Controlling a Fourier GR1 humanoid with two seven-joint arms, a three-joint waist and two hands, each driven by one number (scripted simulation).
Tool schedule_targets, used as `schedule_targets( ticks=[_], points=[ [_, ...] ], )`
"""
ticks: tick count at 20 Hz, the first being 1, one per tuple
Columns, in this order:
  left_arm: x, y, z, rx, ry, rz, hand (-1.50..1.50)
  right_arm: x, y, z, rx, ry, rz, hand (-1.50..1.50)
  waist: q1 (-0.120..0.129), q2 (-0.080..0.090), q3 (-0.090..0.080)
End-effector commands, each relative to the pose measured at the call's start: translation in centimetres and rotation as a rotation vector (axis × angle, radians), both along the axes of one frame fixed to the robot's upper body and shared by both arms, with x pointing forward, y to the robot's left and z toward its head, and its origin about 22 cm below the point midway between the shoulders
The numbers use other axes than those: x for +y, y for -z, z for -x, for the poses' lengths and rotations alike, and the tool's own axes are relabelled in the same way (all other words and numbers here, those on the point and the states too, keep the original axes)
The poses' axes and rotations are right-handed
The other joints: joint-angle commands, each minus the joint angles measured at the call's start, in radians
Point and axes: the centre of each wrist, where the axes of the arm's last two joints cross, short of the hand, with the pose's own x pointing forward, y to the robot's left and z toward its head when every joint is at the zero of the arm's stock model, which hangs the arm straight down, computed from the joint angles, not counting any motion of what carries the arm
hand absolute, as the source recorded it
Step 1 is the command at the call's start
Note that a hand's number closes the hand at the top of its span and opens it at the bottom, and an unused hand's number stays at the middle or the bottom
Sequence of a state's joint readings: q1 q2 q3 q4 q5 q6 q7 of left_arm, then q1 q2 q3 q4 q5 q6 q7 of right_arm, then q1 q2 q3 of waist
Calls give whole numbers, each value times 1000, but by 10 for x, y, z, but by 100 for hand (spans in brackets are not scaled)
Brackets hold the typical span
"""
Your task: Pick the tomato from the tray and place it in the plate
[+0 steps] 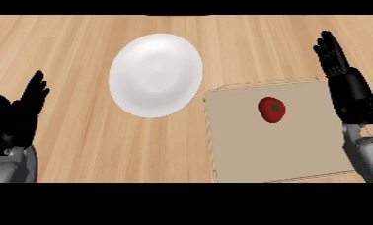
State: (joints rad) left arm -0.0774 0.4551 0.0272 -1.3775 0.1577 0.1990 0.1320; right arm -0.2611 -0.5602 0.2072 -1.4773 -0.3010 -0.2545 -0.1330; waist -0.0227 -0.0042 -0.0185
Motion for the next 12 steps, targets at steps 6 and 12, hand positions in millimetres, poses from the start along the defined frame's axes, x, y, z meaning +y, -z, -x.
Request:
schedule_targets(
  ticks=[6, 12],
  points=[
    [-50, -21, -28, -117, 223, 61, 0, 60, -20, -17, 34, -833, -162, 150, 125, 44, 28],
    [-83, -6, -32, -70, 253, 140, 0, -20, 11, -33, -114, -771, -238, -150, 76, 44, 28]
  ],
)
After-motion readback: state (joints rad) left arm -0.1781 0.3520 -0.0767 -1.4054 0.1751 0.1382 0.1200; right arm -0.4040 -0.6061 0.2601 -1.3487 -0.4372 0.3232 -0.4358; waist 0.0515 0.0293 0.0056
